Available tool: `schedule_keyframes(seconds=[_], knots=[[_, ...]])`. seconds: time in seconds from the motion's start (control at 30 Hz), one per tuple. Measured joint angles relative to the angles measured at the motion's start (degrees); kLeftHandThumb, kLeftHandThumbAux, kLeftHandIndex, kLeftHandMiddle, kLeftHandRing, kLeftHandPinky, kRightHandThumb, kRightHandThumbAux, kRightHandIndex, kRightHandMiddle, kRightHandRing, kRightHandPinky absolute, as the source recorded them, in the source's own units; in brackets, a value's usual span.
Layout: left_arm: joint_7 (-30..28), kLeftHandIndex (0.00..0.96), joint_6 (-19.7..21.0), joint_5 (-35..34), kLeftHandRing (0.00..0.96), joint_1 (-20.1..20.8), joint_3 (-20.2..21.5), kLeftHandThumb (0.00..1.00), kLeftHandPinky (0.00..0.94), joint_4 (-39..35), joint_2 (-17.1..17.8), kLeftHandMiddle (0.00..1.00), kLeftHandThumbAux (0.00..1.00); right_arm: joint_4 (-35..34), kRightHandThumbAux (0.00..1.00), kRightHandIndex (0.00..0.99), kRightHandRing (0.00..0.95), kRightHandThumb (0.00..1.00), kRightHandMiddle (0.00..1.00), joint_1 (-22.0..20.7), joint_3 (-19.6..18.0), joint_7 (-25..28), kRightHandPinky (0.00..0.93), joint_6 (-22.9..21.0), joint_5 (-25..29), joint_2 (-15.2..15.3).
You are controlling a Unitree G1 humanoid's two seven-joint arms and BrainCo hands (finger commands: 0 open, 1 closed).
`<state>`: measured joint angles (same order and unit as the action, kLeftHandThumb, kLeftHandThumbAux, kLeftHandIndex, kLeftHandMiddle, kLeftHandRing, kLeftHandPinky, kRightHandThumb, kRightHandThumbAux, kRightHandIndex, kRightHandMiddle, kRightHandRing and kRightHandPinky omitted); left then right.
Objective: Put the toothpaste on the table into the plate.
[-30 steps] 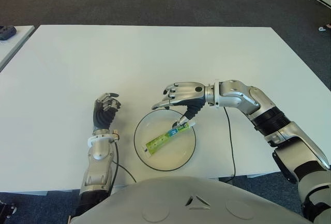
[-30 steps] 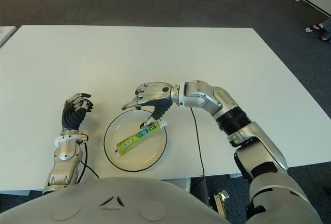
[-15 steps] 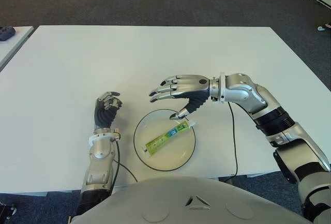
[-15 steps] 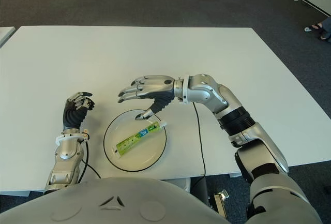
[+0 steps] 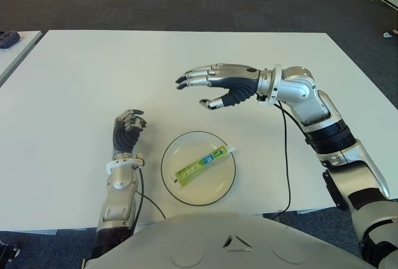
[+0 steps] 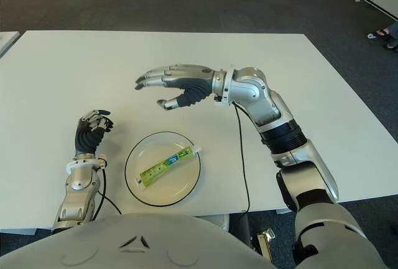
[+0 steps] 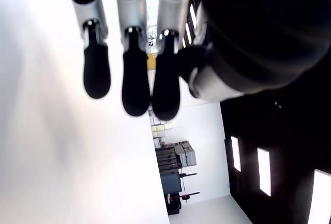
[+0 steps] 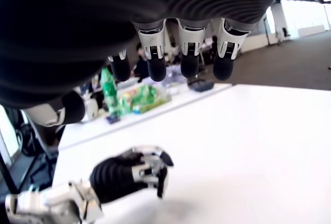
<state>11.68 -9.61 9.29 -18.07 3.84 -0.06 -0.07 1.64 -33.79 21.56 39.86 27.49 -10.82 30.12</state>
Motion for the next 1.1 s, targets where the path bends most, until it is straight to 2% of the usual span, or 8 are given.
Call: schedule_keyframes(seconds=[0.13, 0.33, 0.43, 0.53, 0.7, 0.87, 0.93, 1.1], knots=[[0.0, 0.433, -0.5, -0.4, 0.604, 0.0, 0.0, 0.706, 0.57, 0.1, 0.1, 0.613, 0.716, 0.8, 0.317, 0.0, 0.0, 0.609, 0.0, 1.9, -2.9, -4.2, 0.0, -2.4, -0.2, -2.0], [0.0, 0.433, -2.2, -0.3, 0.617, 0.1, -0.1, 0.706, 0.561, 0.7, 0.7, 0.624, 0.716, 2.8, 0.465, 0.0, 0.0, 0.5, 0.0, 6.5, -7.6, -14.8, 0.022, -3.8, -2.5, -4.8], [0.0, 0.433, -2.7, -0.3, 0.615, 0.2, -0.1, 0.706, 0.562, 1.1, 0.9, 0.623, 0.716, 2.8, 0.547, 0.027, 0.014, 0.353, 0.027, 8.6, -9.0, -18.6, 0.076, -4.2, -3.9, -5.9], [0.0, 0.433, -3.1, -0.3, 0.616, 0.4, -0.1, 0.706, 0.57, 1.6, 1.1, 0.625, 0.716, 2.1, 0.569, 0.068, 0.041, 0.328, 0.061, 11.8, -10.6, -23.2, 0.106, -4.3, -5.2, -7.2], [0.0, 0.433, -3.6, -0.4, 0.624, 0.8, -0.2, 0.706, 0.597, 2.5, 1.4, 0.631, 0.717, 0.5, 0.618, 0.196, 0.108, 0.35, 0.14, 17.6, -12.2, -27.5, 0.17, -5.5, -4.8, -10.0], [0.0, 0.433, -3.6, -0.7, 0.627, 1.0, -0.2, 0.706, 0.605, 2.8, 1.5, 0.633, 0.717, 0.8, 0.665, 0.276, 0.163, 0.399, 0.203, 23.0, -13.7, -32.0, 0.229, -5.3, -2.9, -14.8], [-0.1, 0.433, -3.6, -0.8, 0.632, 1.0, -0.2, 0.707, 0.606, 2.9, 1.5, 0.635, 0.717, 2.4, 0.7, 0.357, 0.208, 0.575, 0.252, 23.9, -14.0, -34.3, 0.258, -3.9, -2.6, -16.7], [-0.1, 0.434, -3.4, -0.8, 0.635, 1.3, -0.2, 0.707, 0.592, 3.4, 1.6, 0.639, 0.716, 9.4, 0.721, 0.407, 0.287, 0.683, 0.323, 23.9, -14.8, -43.0, 0.331, 3.5, -4.1, -20.9]])
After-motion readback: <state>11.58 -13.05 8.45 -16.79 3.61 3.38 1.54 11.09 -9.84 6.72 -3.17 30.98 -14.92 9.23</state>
